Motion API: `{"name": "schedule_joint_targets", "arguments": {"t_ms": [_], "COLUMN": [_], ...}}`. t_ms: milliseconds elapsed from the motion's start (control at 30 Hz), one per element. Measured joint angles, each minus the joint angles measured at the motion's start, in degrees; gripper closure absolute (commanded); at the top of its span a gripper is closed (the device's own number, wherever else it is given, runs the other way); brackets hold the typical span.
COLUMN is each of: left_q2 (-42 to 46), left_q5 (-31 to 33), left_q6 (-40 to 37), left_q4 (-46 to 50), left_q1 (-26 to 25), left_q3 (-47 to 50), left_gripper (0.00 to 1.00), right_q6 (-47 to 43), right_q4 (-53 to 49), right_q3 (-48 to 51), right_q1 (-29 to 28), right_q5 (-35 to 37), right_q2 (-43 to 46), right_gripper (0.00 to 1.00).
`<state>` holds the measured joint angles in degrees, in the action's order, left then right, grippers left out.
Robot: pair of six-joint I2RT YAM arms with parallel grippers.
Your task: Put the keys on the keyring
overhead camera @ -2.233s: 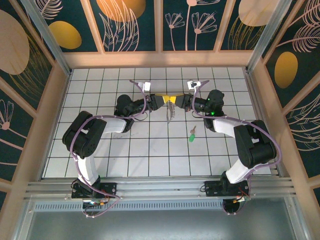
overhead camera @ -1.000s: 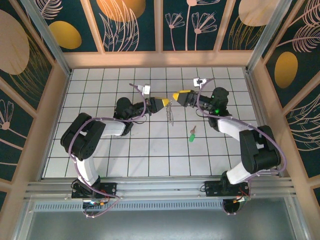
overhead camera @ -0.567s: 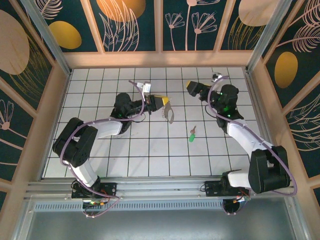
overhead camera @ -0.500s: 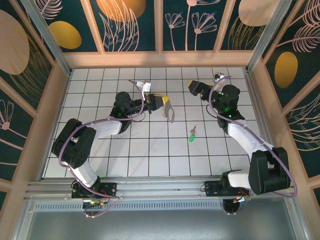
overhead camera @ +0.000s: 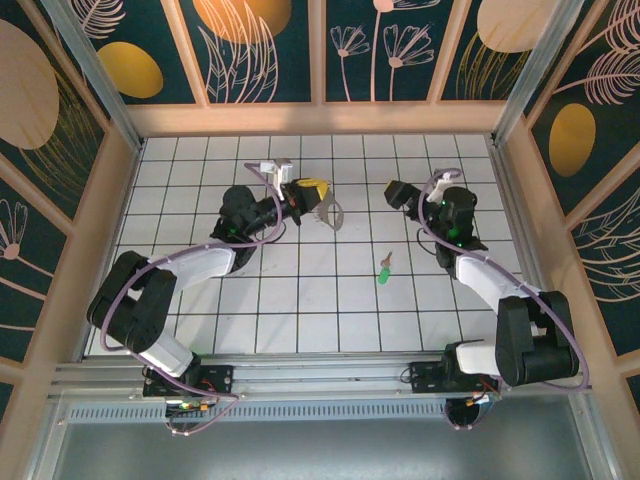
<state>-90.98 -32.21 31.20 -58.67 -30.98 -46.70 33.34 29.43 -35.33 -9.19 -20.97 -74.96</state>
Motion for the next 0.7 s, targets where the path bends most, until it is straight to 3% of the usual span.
{"name": "schedule_joint_targets", "arguments": {"t_ms": [333,633,700], "left_q2": [0.0,-6.7,-8.4], "left_q5": [-0.4,-8.4,-10.8], "left_q6": [0.2,4.3,5.7], "left_q4": [-6.9,-11.6,-11.8], "left_q1": [-0.1,-0.1,-0.1], "left_q3": [1.1,-4.3,-6.4], "left_gripper": [1.0,1.0,1.0], "right_q6": [0.9,1.0,1.1], "right_q4": [9.0,12.9,13.3], "right_q3": [4.4,4.2,3.9], "right_q1": [0.0,0.0,0.0], "right_q5": [-8.8,-15.3,-16.8], "right_q2": [1.3,4.4,4.4], "right_gripper": [0.27,0.52,0.53]}}
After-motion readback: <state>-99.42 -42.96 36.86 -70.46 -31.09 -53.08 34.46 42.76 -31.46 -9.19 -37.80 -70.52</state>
